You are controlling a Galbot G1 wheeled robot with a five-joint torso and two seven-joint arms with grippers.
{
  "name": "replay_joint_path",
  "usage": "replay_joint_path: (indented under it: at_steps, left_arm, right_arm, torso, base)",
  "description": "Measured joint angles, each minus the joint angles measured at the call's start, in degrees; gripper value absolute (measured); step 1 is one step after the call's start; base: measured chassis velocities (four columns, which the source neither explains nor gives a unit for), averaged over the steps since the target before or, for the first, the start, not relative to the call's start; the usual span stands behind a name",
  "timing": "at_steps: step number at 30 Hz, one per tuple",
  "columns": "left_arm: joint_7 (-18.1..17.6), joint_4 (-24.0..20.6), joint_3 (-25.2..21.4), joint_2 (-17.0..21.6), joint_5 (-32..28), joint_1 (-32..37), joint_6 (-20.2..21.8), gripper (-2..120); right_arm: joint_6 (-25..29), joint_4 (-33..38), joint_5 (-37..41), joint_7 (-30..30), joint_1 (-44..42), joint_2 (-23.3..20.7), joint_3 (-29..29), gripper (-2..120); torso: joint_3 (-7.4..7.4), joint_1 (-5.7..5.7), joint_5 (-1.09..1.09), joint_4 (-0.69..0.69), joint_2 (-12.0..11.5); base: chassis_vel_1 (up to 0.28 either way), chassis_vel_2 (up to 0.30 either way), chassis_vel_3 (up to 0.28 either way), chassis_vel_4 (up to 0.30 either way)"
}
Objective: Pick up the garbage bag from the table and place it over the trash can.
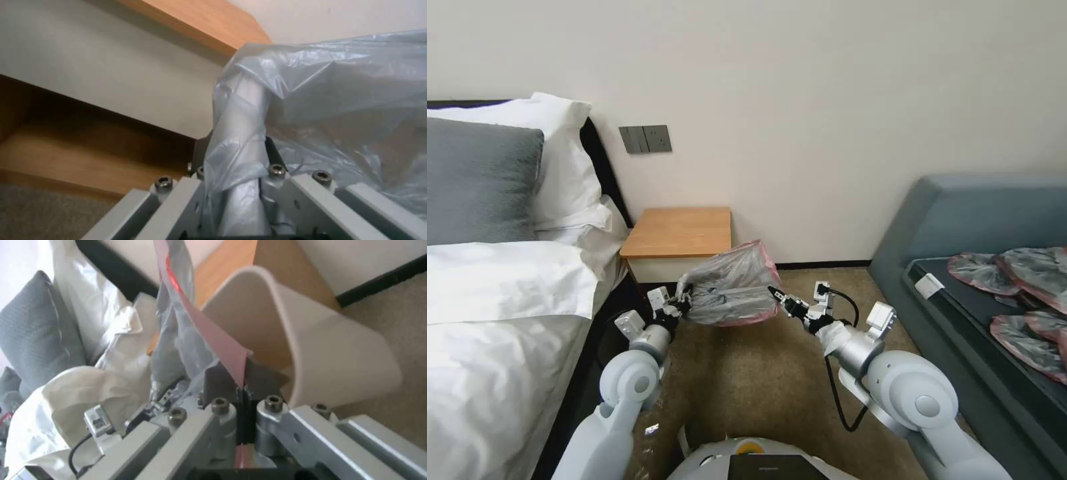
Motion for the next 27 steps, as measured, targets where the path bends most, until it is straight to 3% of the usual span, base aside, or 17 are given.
replay_joint_path:
  at_steps: [15,27]
  left_arm:
    - [0.2,-0.5,-1.2,0.1,-1.4,0.2,-0.1,4]
    - [0.3,-0.1,-1.5,0.2,-1.4,0.3,-0.1,4]
  right_arm:
    - [0.4,0.1,-2.6,-1.6,-2.9,1.7,1.2,3]
    - [0.8,0.1,-8.9,-5.4,-6.5,2.5,1.3,46]
  torso:
    - [0.0,0.0,0.0,0.0,0.0]
    - [0.0,0.0,0.0,-0.01,0.0]
  base:
    - [0.0,0.0,0.0,0.0]
    - [0.0,0.0,0.0,0.0]
